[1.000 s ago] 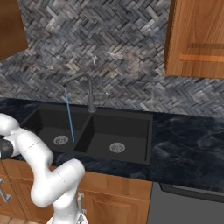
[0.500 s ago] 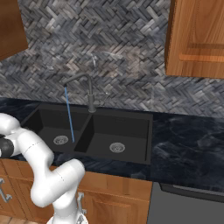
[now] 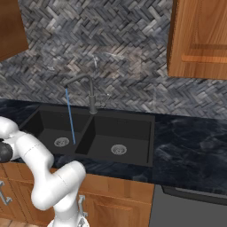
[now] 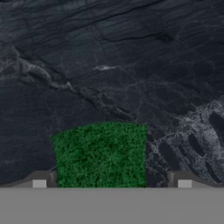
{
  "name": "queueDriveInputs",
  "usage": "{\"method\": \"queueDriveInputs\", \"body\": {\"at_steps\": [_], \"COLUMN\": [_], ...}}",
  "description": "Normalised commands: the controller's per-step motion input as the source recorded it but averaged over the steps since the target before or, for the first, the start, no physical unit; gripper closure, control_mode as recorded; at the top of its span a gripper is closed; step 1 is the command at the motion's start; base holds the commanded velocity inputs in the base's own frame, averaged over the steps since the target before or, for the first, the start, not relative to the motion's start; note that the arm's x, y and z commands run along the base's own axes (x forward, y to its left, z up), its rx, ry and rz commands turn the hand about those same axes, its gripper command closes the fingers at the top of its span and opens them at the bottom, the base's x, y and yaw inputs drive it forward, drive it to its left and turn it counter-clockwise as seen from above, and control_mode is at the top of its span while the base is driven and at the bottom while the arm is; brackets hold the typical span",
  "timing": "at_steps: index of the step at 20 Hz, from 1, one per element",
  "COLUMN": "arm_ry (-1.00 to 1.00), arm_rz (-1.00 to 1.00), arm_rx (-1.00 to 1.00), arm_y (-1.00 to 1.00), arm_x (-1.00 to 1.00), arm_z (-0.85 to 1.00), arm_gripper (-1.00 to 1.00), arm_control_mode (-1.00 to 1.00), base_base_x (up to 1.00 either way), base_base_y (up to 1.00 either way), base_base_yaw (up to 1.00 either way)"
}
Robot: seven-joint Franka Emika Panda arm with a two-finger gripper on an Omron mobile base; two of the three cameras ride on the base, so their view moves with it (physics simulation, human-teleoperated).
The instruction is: Soak the sponge with water for a few seconds and then drop it inside the sink.
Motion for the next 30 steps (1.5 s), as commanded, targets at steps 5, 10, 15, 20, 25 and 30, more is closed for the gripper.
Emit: {"method": "queueDriveInputs", "body": {"at_steps": [5, 10, 15, 20, 25, 30], "arm_ry": [0.00, 0.04, 0.02, -0.02, -0.05, 0.00], "arm_rz": [0.00, 0.00, 0.00, 0.00, 0.00, 0.01], "arm_rx": [0.00, 0.02, 0.01, 0.00, 0.00, 0.00], "arm_y": [0.00, 0.00, 0.00, -0.04, -0.30, -0.42], "arm_x": [0.00, 0.00, 0.00, 0.00, -0.09, -0.15], "arm_z": [-0.16, -0.11, 0.00, 0.02, 0.29, 0.47], "arm_gripper": [1.00, 1.00, 1.00, 1.00, 1.00, 1.00], "arm_control_mode": [-1.00, -1.00, -1.00, -1.00, -1.00, -1.00], "base_base_x": [0.00, 0.00, 0.00, 0.00, 0.00, 0.00], "base_base_y": [0.00, 0.00, 0.00, 0.00, 0.00, 0.00], "base_base_yaw": [0.00, 0.00, 0.00, 0.00, 0.00, 0.00]}}
